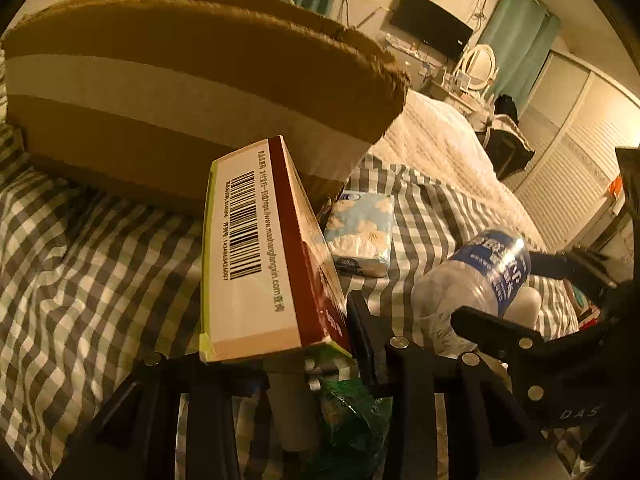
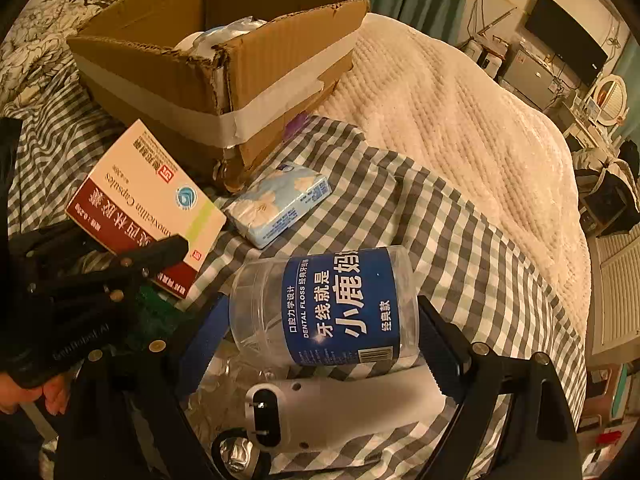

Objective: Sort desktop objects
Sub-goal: 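Grasp the red-white capsule box with the left tool while the right tool grasps the water bottle, then carry the capsule box and water bottle into the cardboard box and release both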

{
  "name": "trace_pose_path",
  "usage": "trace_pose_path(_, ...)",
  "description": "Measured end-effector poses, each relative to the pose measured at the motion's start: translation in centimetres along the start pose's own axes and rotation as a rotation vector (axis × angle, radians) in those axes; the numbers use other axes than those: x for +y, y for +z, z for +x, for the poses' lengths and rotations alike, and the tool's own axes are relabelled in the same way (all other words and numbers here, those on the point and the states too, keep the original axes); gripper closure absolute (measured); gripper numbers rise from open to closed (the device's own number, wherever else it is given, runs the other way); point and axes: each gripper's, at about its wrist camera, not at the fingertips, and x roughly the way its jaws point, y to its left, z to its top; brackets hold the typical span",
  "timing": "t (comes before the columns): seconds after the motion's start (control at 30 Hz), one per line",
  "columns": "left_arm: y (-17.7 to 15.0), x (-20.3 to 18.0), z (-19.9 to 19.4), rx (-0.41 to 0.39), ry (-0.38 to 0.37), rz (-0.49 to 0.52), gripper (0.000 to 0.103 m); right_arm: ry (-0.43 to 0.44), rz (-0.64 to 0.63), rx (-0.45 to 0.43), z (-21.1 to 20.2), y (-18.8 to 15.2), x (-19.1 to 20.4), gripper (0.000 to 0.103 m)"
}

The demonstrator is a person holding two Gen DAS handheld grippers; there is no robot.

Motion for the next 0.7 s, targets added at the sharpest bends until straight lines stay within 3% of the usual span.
trace_pose_path(0.23, 0.4, -0.1, -2.7, -0.048, -0.001, -0.010, 0.066, 0.084, 0.080, -0.021, -1.4, -0.5, -0.5, 0.014)
trace_pose_path(0.7, 0.9, -0.8, -10.7, -0.119, 0.031, 0.018, 0.066, 0.195, 0.231, -0.129, -9.4, -1.4, -1.6, 0.014)
